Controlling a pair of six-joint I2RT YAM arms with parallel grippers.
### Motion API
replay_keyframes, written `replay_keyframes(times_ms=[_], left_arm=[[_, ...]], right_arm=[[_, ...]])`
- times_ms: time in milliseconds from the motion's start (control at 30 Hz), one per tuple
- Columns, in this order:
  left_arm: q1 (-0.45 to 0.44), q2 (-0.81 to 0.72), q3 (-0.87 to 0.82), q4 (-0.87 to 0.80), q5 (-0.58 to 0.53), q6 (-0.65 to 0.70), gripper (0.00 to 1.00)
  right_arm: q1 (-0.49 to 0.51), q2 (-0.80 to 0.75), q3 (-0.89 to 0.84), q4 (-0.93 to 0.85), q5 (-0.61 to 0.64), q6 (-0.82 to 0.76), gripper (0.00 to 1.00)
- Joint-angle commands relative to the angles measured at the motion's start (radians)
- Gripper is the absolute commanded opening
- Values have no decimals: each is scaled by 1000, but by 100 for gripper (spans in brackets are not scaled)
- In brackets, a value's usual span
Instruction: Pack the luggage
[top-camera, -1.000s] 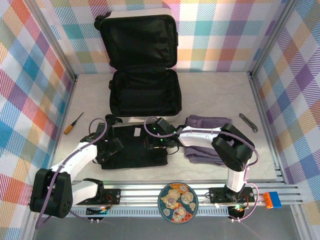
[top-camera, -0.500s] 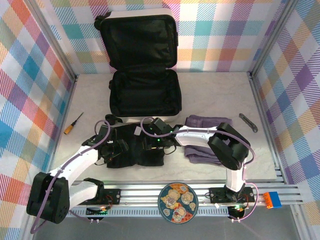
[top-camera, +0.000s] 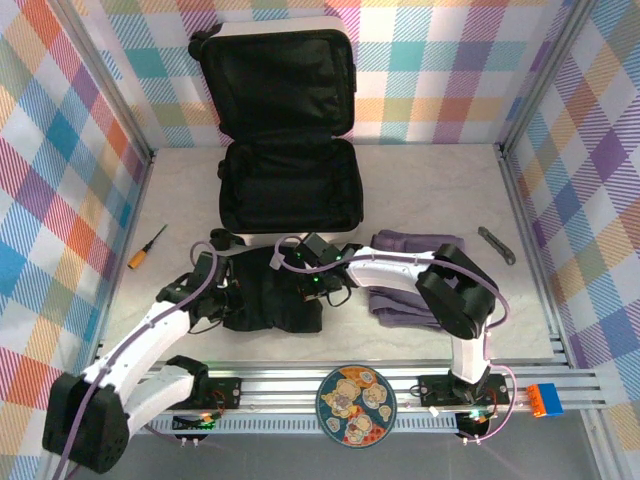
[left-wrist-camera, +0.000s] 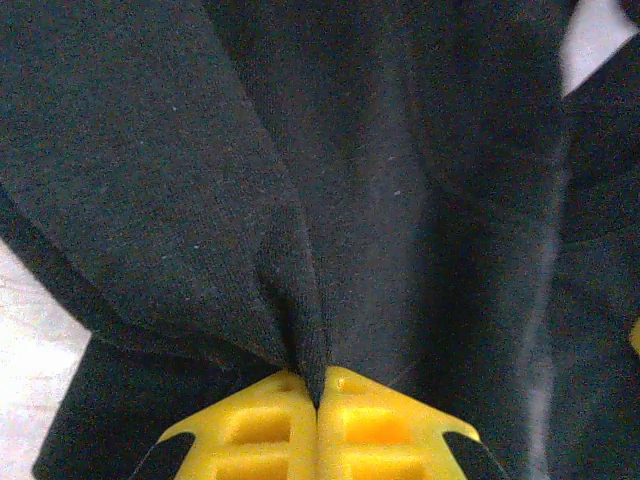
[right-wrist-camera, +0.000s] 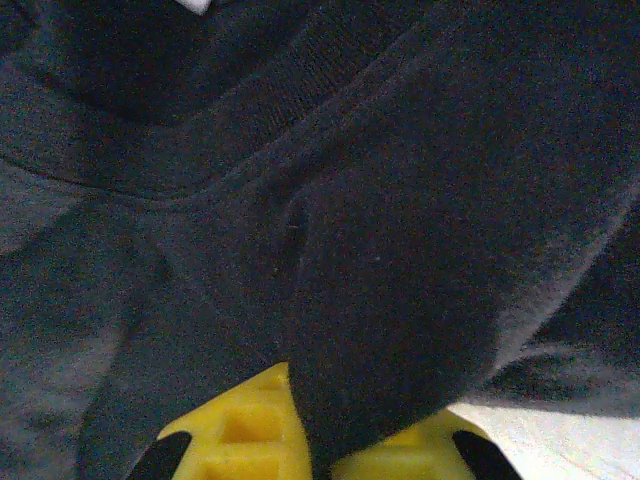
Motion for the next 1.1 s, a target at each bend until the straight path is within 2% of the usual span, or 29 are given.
replay_keyframes(times_ms=[0, 267, 433, 733, 900, 1067], left_arm=[[-13, -91, 62, -94, 12, -16, 0], [-23, -198, 226, -244, -14, 1, 0], [-24, -223, 325, -262, -14, 11, 0], [-23, -63, 510, -205, -43, 74, 0], [-23, -50, 456, -168, -34, 59, 0], [-24, -59, 361, -126, 7, 36, 0]], right_arm=[[10, -101, 54, -91, 2, -102, 0], [-11, -245, 110, -175, -33, -175, 0], [-62, -298, 170, -210, -72, -212, 0], [-204, -265, 308, -213, -160, -259, 0], [-213, -233, 330, -251, -204, -269, 0], [-213, -265, 205, -218, -265, -221, 0]])
